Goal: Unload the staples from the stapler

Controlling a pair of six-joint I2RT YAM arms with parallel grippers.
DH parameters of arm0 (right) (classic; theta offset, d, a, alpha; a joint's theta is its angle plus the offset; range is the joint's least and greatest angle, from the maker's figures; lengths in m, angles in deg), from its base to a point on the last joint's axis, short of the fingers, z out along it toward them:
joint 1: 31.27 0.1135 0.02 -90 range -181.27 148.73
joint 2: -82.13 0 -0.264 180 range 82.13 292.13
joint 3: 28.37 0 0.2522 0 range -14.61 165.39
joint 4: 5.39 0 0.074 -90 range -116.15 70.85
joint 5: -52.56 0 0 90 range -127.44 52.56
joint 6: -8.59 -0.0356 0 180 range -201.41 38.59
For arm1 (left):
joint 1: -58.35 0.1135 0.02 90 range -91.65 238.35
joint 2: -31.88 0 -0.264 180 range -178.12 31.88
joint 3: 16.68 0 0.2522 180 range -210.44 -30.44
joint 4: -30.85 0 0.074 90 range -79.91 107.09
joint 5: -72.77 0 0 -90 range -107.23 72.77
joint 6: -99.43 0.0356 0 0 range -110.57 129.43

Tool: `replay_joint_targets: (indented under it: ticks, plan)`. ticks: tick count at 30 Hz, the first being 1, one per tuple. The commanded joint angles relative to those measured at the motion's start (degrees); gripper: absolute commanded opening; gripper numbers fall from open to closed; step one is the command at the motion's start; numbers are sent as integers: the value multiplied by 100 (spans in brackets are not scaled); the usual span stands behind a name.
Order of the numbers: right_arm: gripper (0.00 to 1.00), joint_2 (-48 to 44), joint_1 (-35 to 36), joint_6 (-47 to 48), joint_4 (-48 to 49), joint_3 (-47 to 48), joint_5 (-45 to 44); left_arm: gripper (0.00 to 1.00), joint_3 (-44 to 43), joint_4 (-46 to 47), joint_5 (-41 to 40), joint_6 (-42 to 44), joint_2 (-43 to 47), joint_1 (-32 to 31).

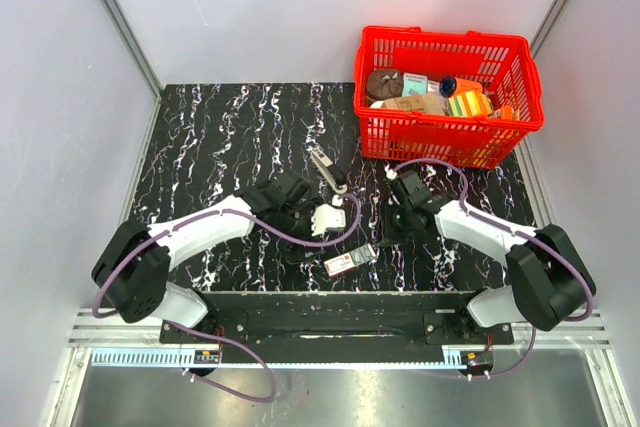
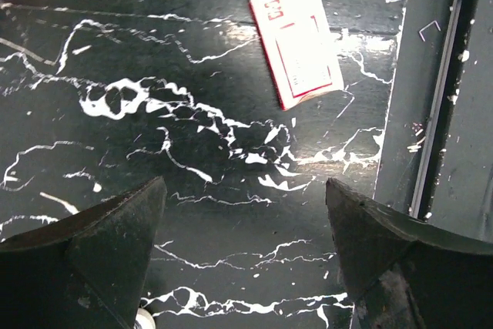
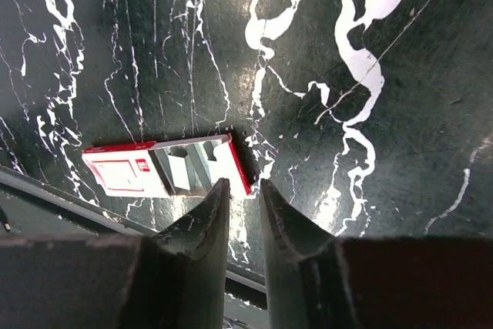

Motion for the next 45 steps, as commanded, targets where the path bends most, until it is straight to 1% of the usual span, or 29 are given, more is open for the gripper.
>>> replay_joint_targets:
  ticks: [1, 9, 18, 25, 34, 40, 45]
  plan:
    - [27, 37, -219, -418, 929, -357, 718, 89, 64, 346, -536, 326, -60, -341]
    - [27, 63, -395, -559, 1378, -727, 903, 89, 64, 654, -940, 246, -455, -710]
    - [26, 256, -448, -690, 1773, -938, 1052, 90, -121, 698, -1116, 317, -798, -1027]
    - [25, 212, -439, -752, 1861, -1087, 1087, 90, -253, 742, -1108, 264, -1035, -1080]
    - [24, 265, -439, -1033, 2353, -1316, 1448, 89, -437, 812, -1160, 167, -1299, -1124]
    - [24, 151, -264, -1218, 2468, -1404, 1439, 89, -543, 812, -1151, 124, -1466, -1150]
    - [24, 282, 97, -1428, 2591, -1378, 1299, 89, -595, 812, -1160, 123, -1510, -1168]
